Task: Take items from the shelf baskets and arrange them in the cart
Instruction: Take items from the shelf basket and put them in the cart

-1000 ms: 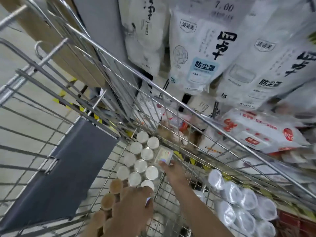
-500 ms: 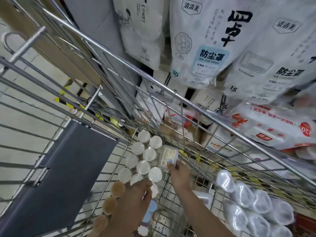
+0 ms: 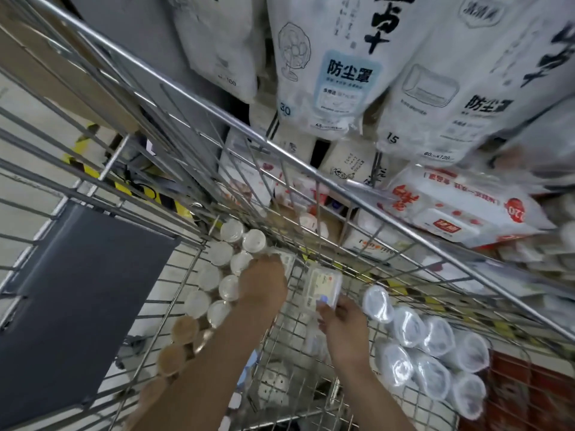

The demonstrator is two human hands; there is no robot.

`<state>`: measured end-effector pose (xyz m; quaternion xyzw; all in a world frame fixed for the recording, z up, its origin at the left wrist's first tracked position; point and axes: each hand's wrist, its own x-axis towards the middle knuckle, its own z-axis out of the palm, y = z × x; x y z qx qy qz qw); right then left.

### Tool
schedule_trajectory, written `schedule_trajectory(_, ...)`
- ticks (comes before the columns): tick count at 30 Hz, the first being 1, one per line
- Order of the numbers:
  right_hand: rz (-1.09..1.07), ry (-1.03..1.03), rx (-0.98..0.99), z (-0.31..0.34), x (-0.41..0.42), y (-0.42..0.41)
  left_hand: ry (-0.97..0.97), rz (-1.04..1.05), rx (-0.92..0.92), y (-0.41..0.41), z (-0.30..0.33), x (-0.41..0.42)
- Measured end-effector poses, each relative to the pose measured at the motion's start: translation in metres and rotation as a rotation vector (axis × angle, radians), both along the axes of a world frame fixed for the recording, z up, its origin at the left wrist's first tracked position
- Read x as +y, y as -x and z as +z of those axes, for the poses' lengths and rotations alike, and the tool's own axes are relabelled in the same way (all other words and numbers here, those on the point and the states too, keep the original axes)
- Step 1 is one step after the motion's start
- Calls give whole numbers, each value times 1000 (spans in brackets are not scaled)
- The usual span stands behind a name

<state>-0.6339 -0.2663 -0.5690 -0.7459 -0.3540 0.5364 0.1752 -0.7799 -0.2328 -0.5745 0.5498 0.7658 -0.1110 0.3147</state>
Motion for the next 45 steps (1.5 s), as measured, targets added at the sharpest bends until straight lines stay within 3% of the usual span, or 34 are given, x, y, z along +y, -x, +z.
schedule_trajectory(8,2,-46,10,39,-30,-27,162,-31,220,-34,-37,18)
schedule_trajectory(16,-179,3,96,43,-32,-49,124,188,177,-48,-45,14)
schedule_trajectory(22,-205,14,142,39,-31,-69,36,100,173,-58,-47,9)
schedule_trajectory(29,-245,22,197,50,-34,-90,-94,333,-128,-62,-25,-1)
schedule_trajectory(36,-279,33,270,92,-45,-112,-140,659,-728,-62,56,-47)
schedule_trajectory(41,-283,0,306,148,-63,-140,18,909,-864,-69,124,-88)
schedule_trajectory(45,-299,-31,329,199,-80,-172,-5,997,-902,-87,175,-115)
